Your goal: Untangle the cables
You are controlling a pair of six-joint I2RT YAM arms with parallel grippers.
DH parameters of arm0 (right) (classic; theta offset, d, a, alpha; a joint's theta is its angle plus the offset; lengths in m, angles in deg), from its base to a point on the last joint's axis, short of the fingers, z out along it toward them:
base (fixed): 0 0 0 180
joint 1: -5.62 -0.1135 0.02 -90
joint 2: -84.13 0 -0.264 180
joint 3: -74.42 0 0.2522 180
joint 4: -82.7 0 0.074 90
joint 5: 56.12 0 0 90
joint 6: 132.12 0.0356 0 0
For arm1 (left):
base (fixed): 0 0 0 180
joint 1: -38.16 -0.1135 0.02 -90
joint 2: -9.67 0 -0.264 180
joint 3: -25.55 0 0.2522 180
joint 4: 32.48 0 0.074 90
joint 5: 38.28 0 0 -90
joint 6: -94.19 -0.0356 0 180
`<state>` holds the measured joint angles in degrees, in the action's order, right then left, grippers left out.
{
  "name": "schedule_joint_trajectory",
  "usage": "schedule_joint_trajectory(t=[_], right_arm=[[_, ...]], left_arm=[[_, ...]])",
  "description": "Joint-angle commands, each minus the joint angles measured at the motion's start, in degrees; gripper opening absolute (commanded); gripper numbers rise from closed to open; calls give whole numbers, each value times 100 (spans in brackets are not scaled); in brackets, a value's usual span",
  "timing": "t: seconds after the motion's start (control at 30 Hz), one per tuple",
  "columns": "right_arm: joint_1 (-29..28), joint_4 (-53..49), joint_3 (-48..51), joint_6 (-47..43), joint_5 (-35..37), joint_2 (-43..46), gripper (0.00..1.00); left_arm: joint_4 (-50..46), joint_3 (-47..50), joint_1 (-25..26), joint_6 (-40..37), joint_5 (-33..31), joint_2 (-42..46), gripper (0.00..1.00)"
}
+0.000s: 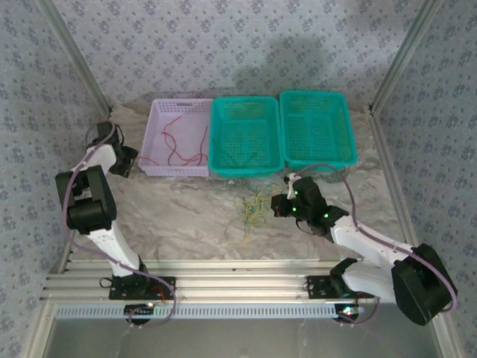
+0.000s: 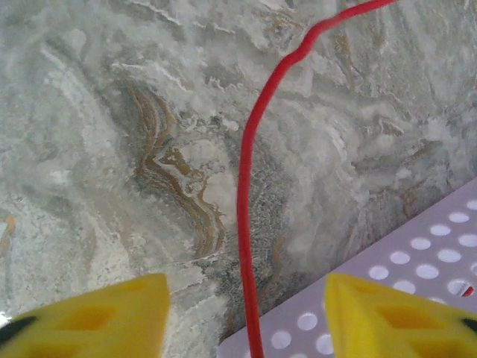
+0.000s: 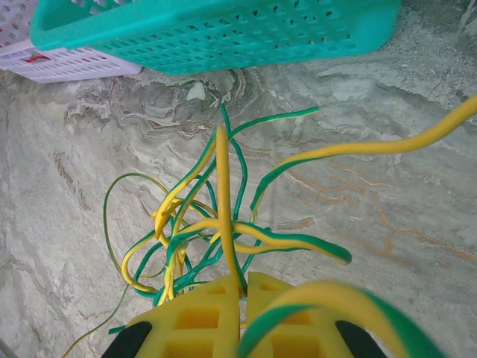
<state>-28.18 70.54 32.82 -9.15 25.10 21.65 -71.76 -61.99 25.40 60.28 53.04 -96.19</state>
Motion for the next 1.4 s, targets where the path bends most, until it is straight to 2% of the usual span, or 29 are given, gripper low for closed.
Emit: schedule_joint_trajectory(t=[0.0,0.23,0.37,0.5,0.63,0.77,0.9,1.03,1.17,1.37], right_arm=[[-55,-86,-64,-107,79,135,0],[-65,-23,-82,-85,53,69,0],[-81,-20,-64,-83,77,86,0],[-98,32,-14,-63,92,103,0],[-117,100,23,-49,87,113,0],[-127,142,76,-37,118,130,0],[-135,152,141,-43,144,200,0],[-153,243,263,12,150,296,0],[-173,283,375,60,173,435,0],[-190,299,486,78,227,642,0]], left_arm=[[-169,-239,-37,-91,-319,181,44],[-342,-190,-26,-320,-691,462,15],[-604,-306,83,-543,-1130,793,0],[-910,-671,557,-1051,-2139,1188,0],[-974,-949,1100,-1626,-2847,1375,0],[-881,-1169,1853,-2274,-3745,1415,0],[-652,-1496,2669,-3121,-4699,1222,0],[-419,-1905,3239,-3940,-5566,743,0],[-322,-2316,3318,-4389,-5704,359,0],[176,-2338,3350,-5032,-5950,-153,0]])
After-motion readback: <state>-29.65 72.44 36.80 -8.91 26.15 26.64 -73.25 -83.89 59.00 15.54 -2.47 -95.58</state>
